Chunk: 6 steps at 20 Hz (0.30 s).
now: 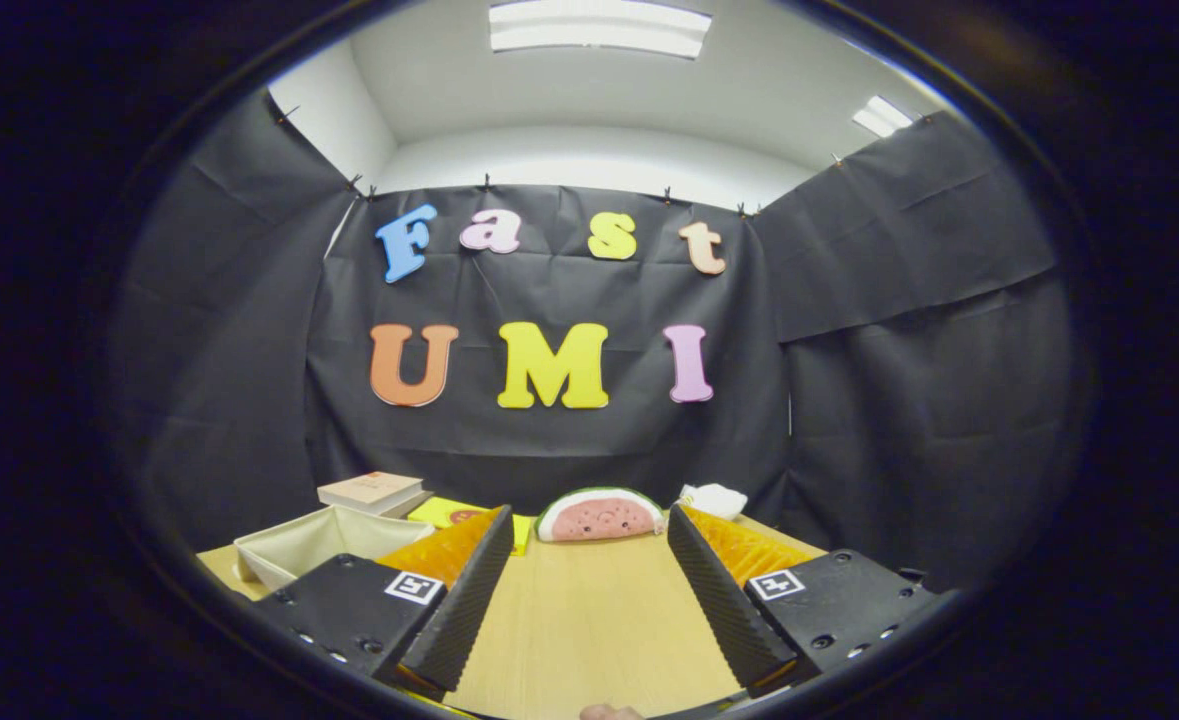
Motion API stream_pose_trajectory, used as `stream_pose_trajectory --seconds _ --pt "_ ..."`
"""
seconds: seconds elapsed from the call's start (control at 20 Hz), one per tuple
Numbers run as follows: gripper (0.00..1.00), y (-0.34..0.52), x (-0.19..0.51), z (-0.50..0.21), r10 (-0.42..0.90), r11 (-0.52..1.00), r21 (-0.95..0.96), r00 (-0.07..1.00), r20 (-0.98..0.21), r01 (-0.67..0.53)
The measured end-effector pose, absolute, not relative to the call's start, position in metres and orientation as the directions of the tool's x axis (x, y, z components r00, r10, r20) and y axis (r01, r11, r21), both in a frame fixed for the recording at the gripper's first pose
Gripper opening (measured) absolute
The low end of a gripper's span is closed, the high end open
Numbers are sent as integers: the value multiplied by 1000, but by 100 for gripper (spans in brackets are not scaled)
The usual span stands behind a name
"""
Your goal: Open the storage box then place both shoes into the box .Put the left shoe in first, then the right shoe, with the right side of both shoes facing outward in a uniform manner.
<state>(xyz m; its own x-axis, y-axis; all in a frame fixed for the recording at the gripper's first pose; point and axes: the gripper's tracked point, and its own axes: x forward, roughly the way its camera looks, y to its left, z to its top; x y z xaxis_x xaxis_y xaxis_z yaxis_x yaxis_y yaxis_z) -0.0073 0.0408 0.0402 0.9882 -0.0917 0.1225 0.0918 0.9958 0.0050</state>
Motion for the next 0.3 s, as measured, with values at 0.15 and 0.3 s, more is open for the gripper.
stream_pose_trajectory --seconds 0.15,0.3 --pt "96 39 -8 34 -94 995 -13 989 118 97" --pt "96 35 -9 33 -94 995 -6 988 118 96"
